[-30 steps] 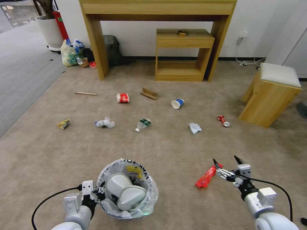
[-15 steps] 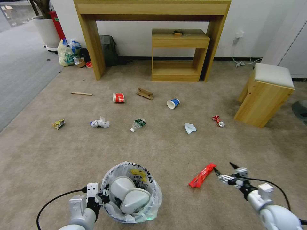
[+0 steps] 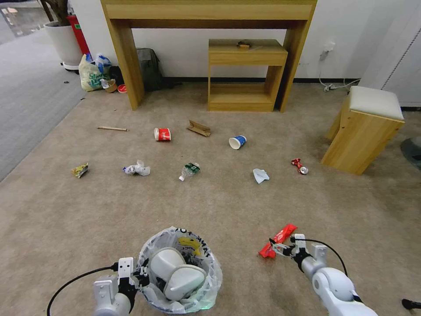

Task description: Pick up the trash bin and place the garbage on the floor into it.

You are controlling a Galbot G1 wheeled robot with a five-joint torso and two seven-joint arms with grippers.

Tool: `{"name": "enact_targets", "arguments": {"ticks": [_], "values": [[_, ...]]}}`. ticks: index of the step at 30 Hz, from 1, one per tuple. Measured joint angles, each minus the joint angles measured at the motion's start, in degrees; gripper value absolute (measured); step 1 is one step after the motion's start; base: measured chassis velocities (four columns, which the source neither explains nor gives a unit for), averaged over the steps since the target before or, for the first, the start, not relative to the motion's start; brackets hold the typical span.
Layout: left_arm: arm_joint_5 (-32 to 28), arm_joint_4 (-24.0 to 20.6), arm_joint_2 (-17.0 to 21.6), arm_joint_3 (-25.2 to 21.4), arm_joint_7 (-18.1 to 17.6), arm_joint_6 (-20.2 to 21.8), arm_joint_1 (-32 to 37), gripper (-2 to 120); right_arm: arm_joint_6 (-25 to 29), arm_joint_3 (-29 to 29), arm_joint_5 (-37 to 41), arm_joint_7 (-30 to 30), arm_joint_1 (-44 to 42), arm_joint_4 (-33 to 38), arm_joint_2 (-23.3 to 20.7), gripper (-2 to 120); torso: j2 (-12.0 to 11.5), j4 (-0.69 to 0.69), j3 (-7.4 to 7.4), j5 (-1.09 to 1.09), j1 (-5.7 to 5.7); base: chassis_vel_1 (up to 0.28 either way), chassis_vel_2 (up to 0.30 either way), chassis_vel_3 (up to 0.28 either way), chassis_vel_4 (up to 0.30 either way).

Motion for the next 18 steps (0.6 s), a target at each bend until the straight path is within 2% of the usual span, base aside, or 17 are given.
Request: {"name": "enact_targets", "arguments": {"ticks": [2, 8, 10, 12, 13, 15, 16, 18], "values": [[0.2, 0.1, -0.1, 0.1, 0.0, 0.0, 0.0, 0, -1.3, -0.5, 1.9, 2.5, 1.1, -0.9, 0.2, 100, 0.0, -0.01, 0.0, -0.02, 0.0, 0.0, 0.0, 0.0, 0.0], [0.6, 0.1, -0.3, 0.1, 0.2, 0.0, 0.0, 0, -1.9, -1.2, 3.7, 3.9, 4.0, -4.6, 1.0, 100, 0.0, 0.0, 0.0, 0.0, 0.0, 0.0, 0.0, 0.0, 0.0], [0.8, 0.1, -0.4, 0.2, 0.2, 0.0, 0.0, 0, -1.8, -1.4, 4.0, 3.8, 4.9, -5.9, 1.2, 93, 0.0, 0.0, 0.0, 0.0, 0.0, 0.0, 0.0, 0.0, 0.0], [0.9, 0.1, -0.5, 0.2, 0.3, 0.0, 0.0, 0, -1.7, -1.5, 4.1, 3.8, 5.2, -6.3, 1.2, 92, 0.0, 0.0, 0.0, 0.0, 0.0, 0.0, 0.0, 0.0, 0.0], [1.1, 0.1, -0.6, 0.3, 0.4, 0.0, 0.1, 0, -1.2, -1.7, 4.1, 3.5, 5.9, -7.4, 1.3, 84, 0.0, 0.0, 0.0, 0.0, 0.0, 0.0, 0.0, 0.0, 0.0], [1.3, 0.1, -0.8, 0.3, 0.4, 0.0, 0.1, 0, -0.9, -1.8, 4.8, 3.4, 6.5, -8.4, 1.6, 75, 0.0, 0.0, 0.0, 0.0, 0.0, 0.0, 0.0, 0.0, 0.0], [1.3, 0.1, -0.8, 0.3, 0.4, 0.0, 0.1, 0, -0.9, -1.8, 4.8, 3.4, 6.5, -8.4, 1.6, 75, 0.0, 0.0, 0.0, 0.0, 0.0, 0.0, 0.0, 0.0, 0.0], [1.4, 0.1, -0.8, 0.3, 0.4, 0.0, 0.1, 0, -0.7, -1.9, 5.6, 3.4, 6.8, -9.2, 1.7, 65, 0.0, 0.0, 0.0, 0.0, 0.0, 0.0, 0.0, 0.0, 0.0]]}}
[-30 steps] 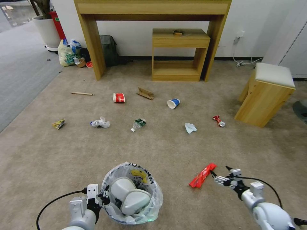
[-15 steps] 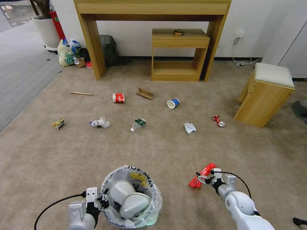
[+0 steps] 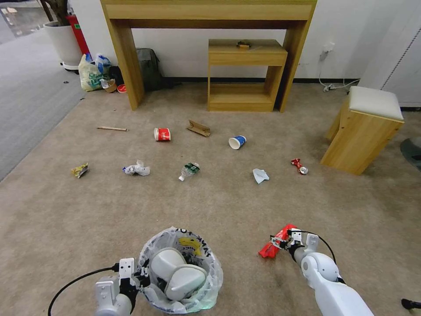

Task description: Pick up the trash bin and place the garbage on the floor into it.

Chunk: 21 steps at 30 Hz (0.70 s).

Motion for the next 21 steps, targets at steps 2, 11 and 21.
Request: {"name": "enact_targets", "arguments": {"ticks": [2, 11, 21], "values": [[0.0, 0.0, 0.0, 0.0, 0.0, 0.0, 0.0, 0, 0.1, 0.0, 0.4, 0.1, 0.1, -0.4, 0.1, 59, 0.0, 0.0, 0.0, 0.0, 0.0, 0.0, 0.0, 0.0, 0.0], [0.2, 0.0, 0.0, -0.1, 0.0, 0.1, 0.0, 0, 0.1, 0.1, 3.3, 2.4, 0.8, -2.5, 1.2, 26, 0.0, 0.0, 0.0, 0.0, 0.0, 0.0, 0.0, 0.0, 0.0], [0.2, -0.4, 0.1, -0.1, 0.0, 0.2, 0.1, 0, 1.3, 1.3, 3.2, 3.2, -0.6, -0.2, 1.5, 0, 0.0, 0.0, 0.0, 0.01, 0.0, 0.0, 0.0, 0.0, 0.0]]}}
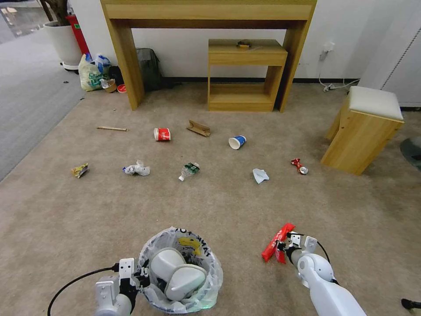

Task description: Pick up the trash bin and place the garbage on the floor into it.

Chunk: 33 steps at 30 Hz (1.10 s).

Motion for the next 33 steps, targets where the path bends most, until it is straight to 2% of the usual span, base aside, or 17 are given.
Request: {"name": "enact_targets", "arguments": {"ticks": [3, 8, 11, 13, 15, 17, 19, 21, 26, 28, 29, 31, 32, 33], "values": [[-0.1, 0.0, 0.1, 0.0, 0.0, 0.0, -0.2, 0, 1.1, 2.3, -3.9, -0.7, -3.0, 6.8, -0.9, 0, 0.0, 0.0, 0.0, -0.01, 0.0, 0.0, 0.0, 0.0, 0.0], [-0.2, -0.1, 0.4, 0.0, -0.1, 0.0, -0.3, 0, 1.8, 4.2, -6.3, -2.9, -5.8, 13.6, -3.1, 0, 0.0, -0.01, 0.0, 0.01, 0.0, 0.0, 0.0, 0.0, 0.0], [-0.3, -0.1, 0.5, 0.1, -0.2, 0.1, -0.5, 0, 2.5, 5.2, -7.9, -6.7, -7.0, 20.7, -6.5, 0, 0.0, -0.02, -0.01, -0.04, 0.0, 0.0, 0.0, 0.0, 0.0], [-0.3, -0.1, 0.5, 0.1, -0.2, 0.1, -0.5, 0, 2.8, 5.3, -8.2, -7.9, -7.0, 22.0, -7.2, 0, 0.0, -0.02, -0.01, -0.04, -0.01, 0.0, 0.0, 0.0, 0.0], [-0.2, 0.0, 0.3, 0.3, -0.4, 0.2, -0.7, 0, 4.3, 4.2, -9.3, -15.6, -5.8, 28.2, -11.4, 0, 0.0, -0.03, 0.0, 0.0, 0.0, 0.0, 0.0, 0.0, 0.0], [-0.2, 0.0, 0.3, 0.3, -0.4, 0.2, -0.7, 0, 4.5, 4.0, -9.4, -16.3, -5.6, 28.6, -11.7, 0, 0.0, -0.02, -0.01, 0.0, 0.0, 0.0, 0.0, 0.0, 0.0], [0.1, 0.0, -0.2, 0.4, -0.4, 0.2, -0.7, 0, 7.0, -0.4, -10.0, -25.4, 0.0, 32.8, -15.6, 0, 0.0, 0.02, 0.0, -0.02, 0.0, 0.0, 0.0, 0.0, 0.0], [0.2, 0.0, -0.4, 0.3, -0.4, 0.2, -0.6, 0, 8.2, -4.7, -10.1, -29.7, 4.1, 34.4, -17.0, 0, 0.0, 0.01, 0.0, -0.01, 0.0, 0.0, 0.0, 0.0, 0.0], [0.2, 0.0, -0.5, 0.0, -0.4, 0.1, -0.5, 0, 8.4, -9.8, -10.2, -34.6, 8.2, 36.3, -18.0, 0, 0.0, 0.01, 0.0, -0.02, 0.0, 0.0, 0.0, 0.0, 0.0], [0.2, 0.0, -0.7, -0.2, -0.4, 0.1, -0.7, 0, 8.8, -17.0, -10.8, -37.5, 12.1, 38.3, -18.8, 0, 0.0, 0.0, 0.0, -0.02, 0.0, 0.0, 0.0, 0.0, 0.0], [0.2, 0.0, -0.7, -0.2, -0.4, 0.1, -0.7, 0, 8.8, -17.0, -10.8, -37.5, 12.1, 38.3, -18.8, 0, 0.0, 0.0, 0.0, -0.02, 0.0, 0.0, 0.0, 0.0, 0.0], [0.1, 0.1, -0.7, -0.3, -0.5, 0.6, -1.1, 0, 9.5, -23.5, -10.9, -37.7, 15.1, 40.0, -18.9, 0, 0.0, 0.0, 0.0, -0.01, 0.0, 0.0, 0.0, 0.0, 0.0], [0.1, 0.1, -0.7, -0.3, -0.5, 0.6, -1.1, 0, 9.5, -23.5, -10.9, -37.7, 15.1, 40.0, -18.9, 0, 0.0, 0.0, 0.0, -0.01, 0.0, 0.0, 0.0, 0.0, 0.0], [0.1, 0.1, -0.7, -0.2, -0.8, 1.2, -1.3, 0, 9.6, -26.5, -10.9, -37.8, 16.5, 40.9, -18.8, 0, 0.0, 0.0, 0.0, -0.03, 0.0, 0.0, 0.0, 0.0, 0.0]]}}
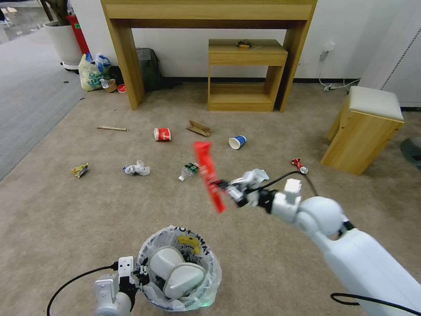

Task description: Pick up the trash bin and place the garbage on the floor into it.

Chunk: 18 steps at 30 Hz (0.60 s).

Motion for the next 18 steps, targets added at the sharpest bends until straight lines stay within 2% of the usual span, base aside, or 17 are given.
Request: {"name": "enact_targets", "arguments": {"ticks": [3, 4, 6, 10, 15, 18], "values": [[-0.3, 0.0, 0.3, 0.7, -0.8, 1.9, -1.4, 0, 0.7, -8.1, -0.8, -0.3, 1.6, 1.1, 0.1, 0, 0.0, 0.01, 0.0, 0.01, 0.0, 0.0, 0.0, 0.0, 0.0], [-0.3, 0.0, 0.3, 0.7, -0.8, 1.9, -1.4, 0, 0.7, -8.1, -0.8, -0.3, 1.6, 1.1, 0.1, 0, 0.0, 0.01, 0.0, 0.01, 0.0, 0.0, 0.0, 0.0, 0.0], [-0.8, 0.2, 0.3, 1.0, -1.5, 2.9, -2.7, 0, 1.6, -12.3, -1.9, 0.3, 1.5, 0.9, 0.3, 0, 0.0, 0.0, 0.0, 0.01, 0.0, 0.0, 0.0, 0.0, 0.0], [-1.8, 0.3, 0.2, 1.4, -2.3, 4.3, -4.2, 0, 2.0, -16.1, -3.2, 1.2, 1.0, 0.3, 0.7, 0, 0.0, 0.0, 0.0, 0.01, 0.0, 0.0, 0.0, 0.0, 0.0], [-3.4, 0.2, 0.2, 1.5, -3.4, 5.8, -5.5, 0, 2.8, -18.4, -5.1, 1.9, 0.5, -0.8, 1.0, 0, 0.0, 0.0, 0.0, 0.01, 0.0, 0.0, 0.0, 0.0, 0.0], [-5.1, 0.0, 0.4, 1.3, -4.4, 7.3, -6.4, 0, 4.5, -19.3, -9.5, 2.0, -0.7, -2.7, 1.3, 0, 0.0, 0.0, 0.0, 0.01, 0.0, 0.0, 0.0, 0.0, 0.0]]}}
